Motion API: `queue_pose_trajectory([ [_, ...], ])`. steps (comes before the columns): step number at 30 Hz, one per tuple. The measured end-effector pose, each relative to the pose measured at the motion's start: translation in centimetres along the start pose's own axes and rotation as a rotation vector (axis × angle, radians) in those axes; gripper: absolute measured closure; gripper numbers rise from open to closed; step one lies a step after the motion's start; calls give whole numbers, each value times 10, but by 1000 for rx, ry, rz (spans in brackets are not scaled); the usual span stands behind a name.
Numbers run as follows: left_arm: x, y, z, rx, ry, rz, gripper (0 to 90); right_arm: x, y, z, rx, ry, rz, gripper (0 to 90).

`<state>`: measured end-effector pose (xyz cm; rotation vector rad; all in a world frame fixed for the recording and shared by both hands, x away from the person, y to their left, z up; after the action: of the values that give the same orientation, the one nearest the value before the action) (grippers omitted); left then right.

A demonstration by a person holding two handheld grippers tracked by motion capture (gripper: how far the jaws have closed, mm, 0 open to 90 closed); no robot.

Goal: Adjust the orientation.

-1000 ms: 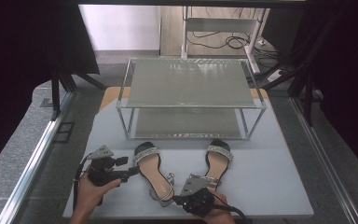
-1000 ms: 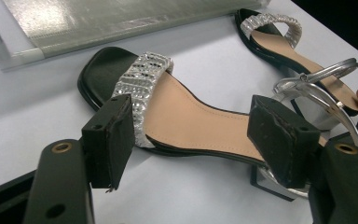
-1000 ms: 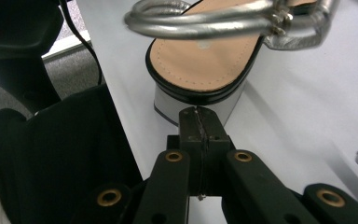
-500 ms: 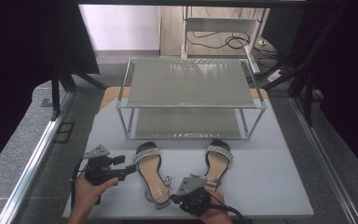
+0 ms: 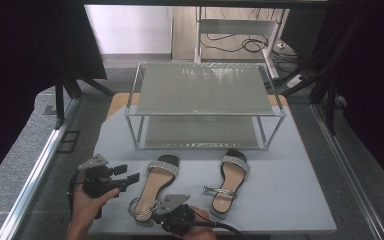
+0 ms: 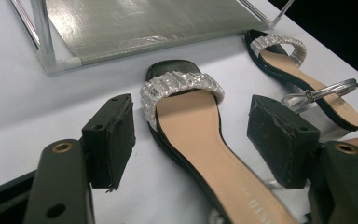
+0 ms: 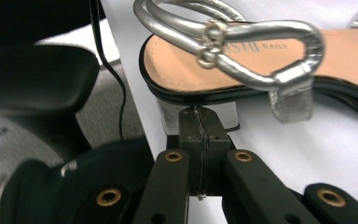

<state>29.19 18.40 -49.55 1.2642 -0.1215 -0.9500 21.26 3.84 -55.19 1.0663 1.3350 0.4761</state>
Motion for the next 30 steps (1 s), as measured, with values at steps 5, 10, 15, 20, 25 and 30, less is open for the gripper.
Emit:
queue_pose_trajectory([
  [5,-1,0,-1,1,-2,3,317,19,6,-1,39,5,39,889],
  [10,2,-1,1,6,-5,-6,315,26,9,-1,51,-5,54,883],
  [15,3,-2,2,11,-5,-12,315,32,10,-2,74,0,74,864],
  [20,3,-2,2,9,-3,-17,313,4,9,3,33,-41,79,849],
  [25,-2,3,8,32,3,-34,300,-51,9,25,21,-122,143,777],
  [30,0,-1,13,68,-2,-100,275,-113,2,61,68,-253,223,674],
])
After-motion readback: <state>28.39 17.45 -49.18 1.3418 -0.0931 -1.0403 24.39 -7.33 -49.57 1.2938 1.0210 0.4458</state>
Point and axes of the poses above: each handheld gripper's, and its own axes: x roughly forward along the jaws, y roughly out of its top, z roughly to its right, the point moved 8 cm from there along x, roughly forward along the jaws, and after that the axes turned 9 degrees about z, right-handed, at the moved point
